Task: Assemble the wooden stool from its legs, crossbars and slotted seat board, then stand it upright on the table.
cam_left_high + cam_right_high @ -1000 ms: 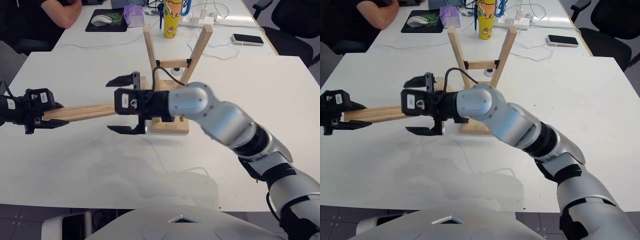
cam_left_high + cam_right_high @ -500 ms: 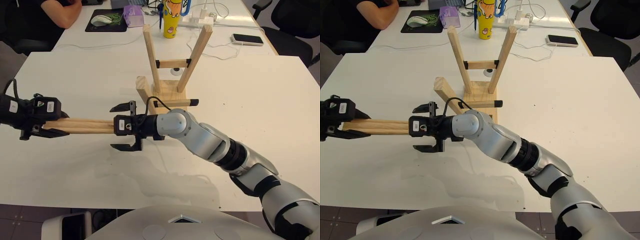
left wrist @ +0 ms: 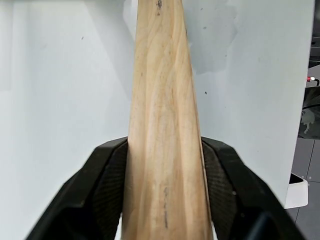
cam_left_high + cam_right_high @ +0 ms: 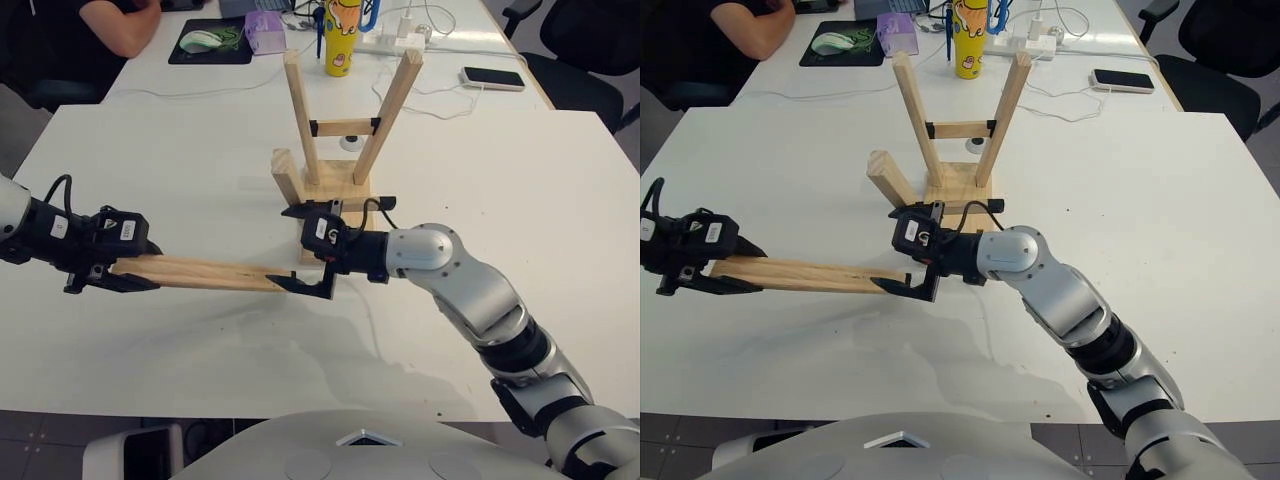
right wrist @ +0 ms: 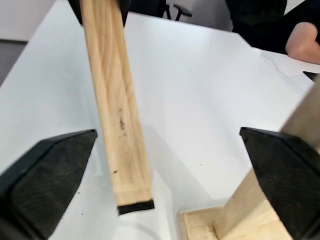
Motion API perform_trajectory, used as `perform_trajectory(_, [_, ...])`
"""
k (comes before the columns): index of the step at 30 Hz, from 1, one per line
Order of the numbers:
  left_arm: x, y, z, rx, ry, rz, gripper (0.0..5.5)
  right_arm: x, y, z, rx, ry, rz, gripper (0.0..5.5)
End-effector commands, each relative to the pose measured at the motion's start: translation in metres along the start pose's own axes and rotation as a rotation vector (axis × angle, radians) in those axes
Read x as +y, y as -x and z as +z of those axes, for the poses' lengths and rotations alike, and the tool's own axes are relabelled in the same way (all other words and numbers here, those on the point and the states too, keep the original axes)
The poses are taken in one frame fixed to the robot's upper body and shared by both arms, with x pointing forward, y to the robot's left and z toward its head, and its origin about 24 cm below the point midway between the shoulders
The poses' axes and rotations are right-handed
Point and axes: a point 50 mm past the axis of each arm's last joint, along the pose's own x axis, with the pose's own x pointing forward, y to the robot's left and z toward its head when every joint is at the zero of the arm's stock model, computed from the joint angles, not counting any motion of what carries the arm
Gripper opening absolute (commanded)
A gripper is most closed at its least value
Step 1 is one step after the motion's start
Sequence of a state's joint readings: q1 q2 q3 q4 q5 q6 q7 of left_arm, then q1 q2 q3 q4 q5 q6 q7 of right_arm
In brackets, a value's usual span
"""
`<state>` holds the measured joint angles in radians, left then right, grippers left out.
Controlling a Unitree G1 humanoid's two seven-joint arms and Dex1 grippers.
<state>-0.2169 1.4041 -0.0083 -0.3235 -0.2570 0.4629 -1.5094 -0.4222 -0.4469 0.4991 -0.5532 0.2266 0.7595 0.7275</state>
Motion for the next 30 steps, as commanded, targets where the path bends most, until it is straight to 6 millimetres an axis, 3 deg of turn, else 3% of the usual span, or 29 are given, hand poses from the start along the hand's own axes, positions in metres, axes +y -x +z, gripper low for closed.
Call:
perform_trajectory(1, [0.003,-0.018,0.015,-0.086,-0.046,-0.003,2.08,0.010,0.006,-0.008,0.039,-0.039,0.073,5.40])
perform_trajectory(7, [0.006,-0.043,0.039,-0.134,-0.118,-0.058,2.08,0.013,0.003,-0.013,0.080,-0.010,0.120,5.40])
perform_trajectory(21, [0.015,-0.054,0.085,-0.189,-0.247,-0.126,2.08,0.013,-0.008,-0.015,0.157,0.059,0.099,5.40])
perform_trajectory(30, [0.014,-0.059,0.089,-0.173,-0.257,-0.139,2.08,0.012,-0.009,-0.015,0.162,0.039,0.075,3.87])
